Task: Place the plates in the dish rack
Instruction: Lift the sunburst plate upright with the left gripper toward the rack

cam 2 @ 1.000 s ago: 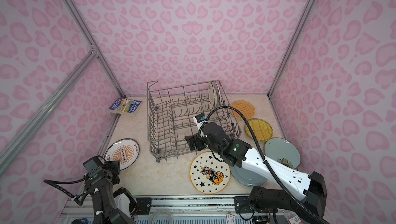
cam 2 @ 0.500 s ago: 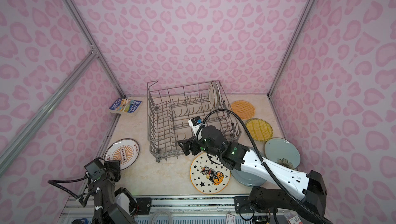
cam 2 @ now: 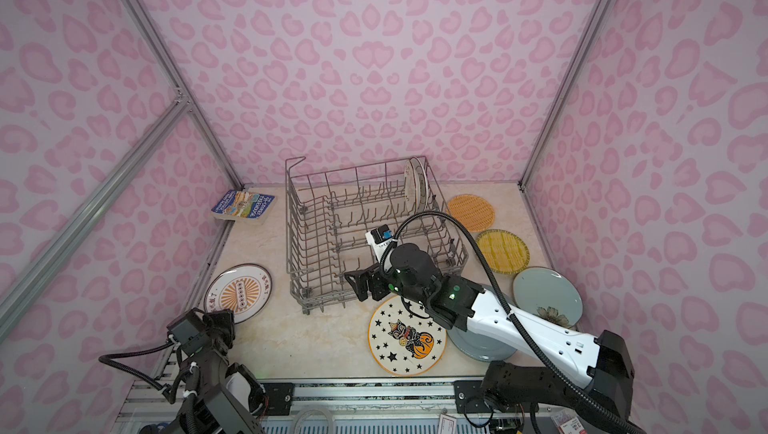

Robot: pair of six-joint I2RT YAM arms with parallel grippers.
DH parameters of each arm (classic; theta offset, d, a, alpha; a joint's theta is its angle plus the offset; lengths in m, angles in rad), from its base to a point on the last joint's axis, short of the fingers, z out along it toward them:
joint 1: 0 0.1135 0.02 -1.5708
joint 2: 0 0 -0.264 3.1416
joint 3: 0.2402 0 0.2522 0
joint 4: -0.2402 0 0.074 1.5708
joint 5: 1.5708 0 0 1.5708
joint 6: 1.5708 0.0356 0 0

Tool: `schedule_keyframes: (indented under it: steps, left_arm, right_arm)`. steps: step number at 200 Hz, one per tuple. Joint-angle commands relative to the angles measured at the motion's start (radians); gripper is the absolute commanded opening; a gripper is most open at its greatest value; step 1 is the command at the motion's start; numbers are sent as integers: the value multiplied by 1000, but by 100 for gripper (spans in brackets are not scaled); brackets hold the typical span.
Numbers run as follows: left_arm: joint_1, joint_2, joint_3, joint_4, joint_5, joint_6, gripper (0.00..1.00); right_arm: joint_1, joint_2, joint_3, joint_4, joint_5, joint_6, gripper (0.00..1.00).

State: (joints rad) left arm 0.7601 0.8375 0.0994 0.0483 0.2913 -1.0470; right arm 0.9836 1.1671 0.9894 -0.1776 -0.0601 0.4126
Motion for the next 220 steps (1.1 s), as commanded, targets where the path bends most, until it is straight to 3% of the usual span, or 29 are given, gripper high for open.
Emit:
schedule_keyframes:
  steps: [1, 35, 69, 115, 176, 220]
  left_arm:
    - [1, 33, -17, 15, 34, -17, 28]
    - [-1, 54, 4, 49, 57, -15, 3]
    - [-1, 57, 17, 66, 81, -12, 3]
    - [0, -32, 122, -42, 156, 7, 3]
    - [-2, -193, 373, -263, 197, 15, 3]
    - [-96, -159, 538, -207, 252, -73, 3]
  right_arm:
    - [1, -10, 2, 16, 9, 10, 98]
    - [1, -29, 20, -27, 44, 11, 98]
    - [0, -62, 40, -68, 89, -7, 98]
    - [-35, -97, 52, -110, 140, -26, 98]
    - [-209, -158, 5, -88, 46, 1, 98]
    - [-271, -166, 4, -55, 3, 33, 98]
